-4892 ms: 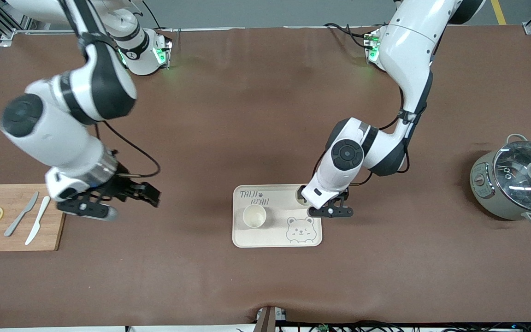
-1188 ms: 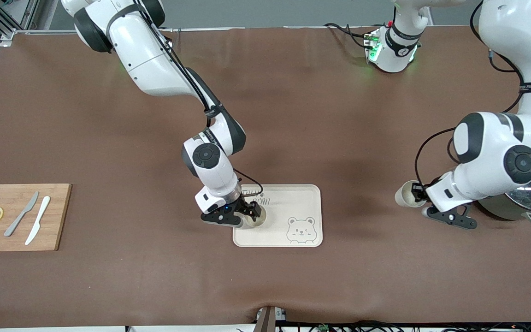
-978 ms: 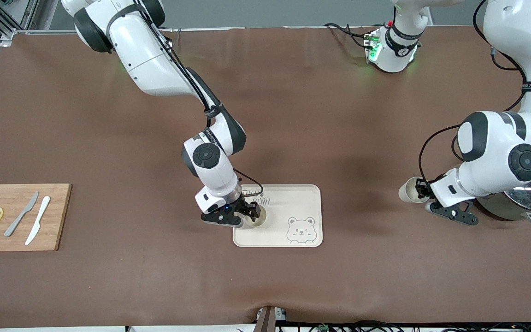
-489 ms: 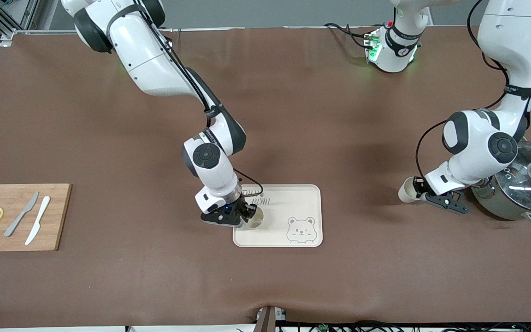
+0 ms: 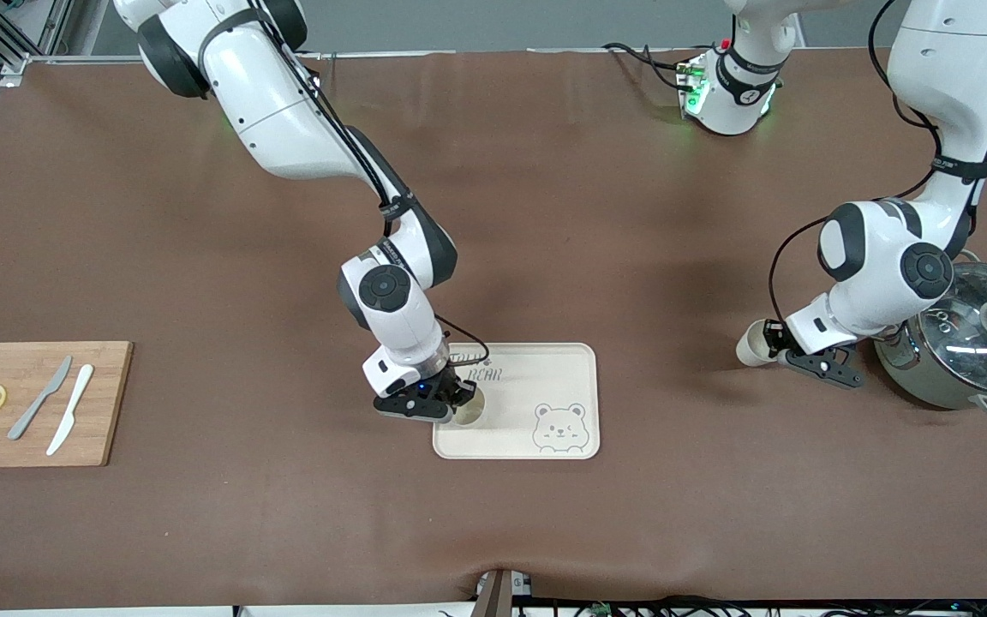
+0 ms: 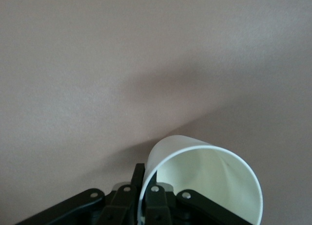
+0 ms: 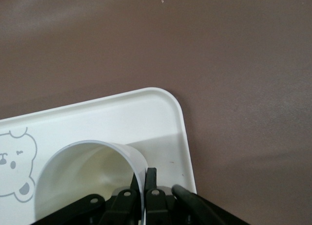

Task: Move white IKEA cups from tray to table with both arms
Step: 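Carry the right gripper's cup toward the board while the left gripper lowers its cup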

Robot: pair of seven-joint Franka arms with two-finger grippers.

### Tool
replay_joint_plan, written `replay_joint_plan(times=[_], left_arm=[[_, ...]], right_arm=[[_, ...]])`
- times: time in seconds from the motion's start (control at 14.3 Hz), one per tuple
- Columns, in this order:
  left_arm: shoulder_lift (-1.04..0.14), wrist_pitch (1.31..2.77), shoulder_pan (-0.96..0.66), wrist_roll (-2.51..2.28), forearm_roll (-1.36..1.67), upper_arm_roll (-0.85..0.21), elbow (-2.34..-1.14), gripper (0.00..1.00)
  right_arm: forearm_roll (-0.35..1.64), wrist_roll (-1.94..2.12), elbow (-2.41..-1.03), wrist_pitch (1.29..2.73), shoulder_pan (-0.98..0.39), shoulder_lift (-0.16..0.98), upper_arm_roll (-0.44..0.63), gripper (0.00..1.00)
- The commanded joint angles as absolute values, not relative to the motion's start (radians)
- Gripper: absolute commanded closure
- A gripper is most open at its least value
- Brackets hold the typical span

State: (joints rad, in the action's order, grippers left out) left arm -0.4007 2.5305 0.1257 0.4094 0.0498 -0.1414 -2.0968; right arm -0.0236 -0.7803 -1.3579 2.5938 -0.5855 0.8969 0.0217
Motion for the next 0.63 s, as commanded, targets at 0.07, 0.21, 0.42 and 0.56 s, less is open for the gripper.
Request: replay_joint_plan(times=[0.07,0.21,0.42,0.56], left_arm=[[-0.371,2.543,0.144,0.43,0.077,-0.158,-2.134,1.0],[-0.383,2.545,0.144,0.43,0.075,-0.156,-2.134,1.0],[-0.402,2.56,0.147,0.431,0.075,-0.155,-2.129,1.0],[-0.414,2.579,0.156,0.431,0.074,-0.155,-2.125,1.0]], right_arm=[[-0.049,-0.808,-1.338,2.605,-0.6,0.914,0.035,1.0],[-0.048,-0.808,-1.336,2.603,-0.6,0.913,0.034,1.0],[-0.034,-0.807,-1.335,2.591,-0.595,0.896,0.032,1.0],[-0.021,-0.805,-1.335,2.583,-0.583,0.871,0.026,1.0]])
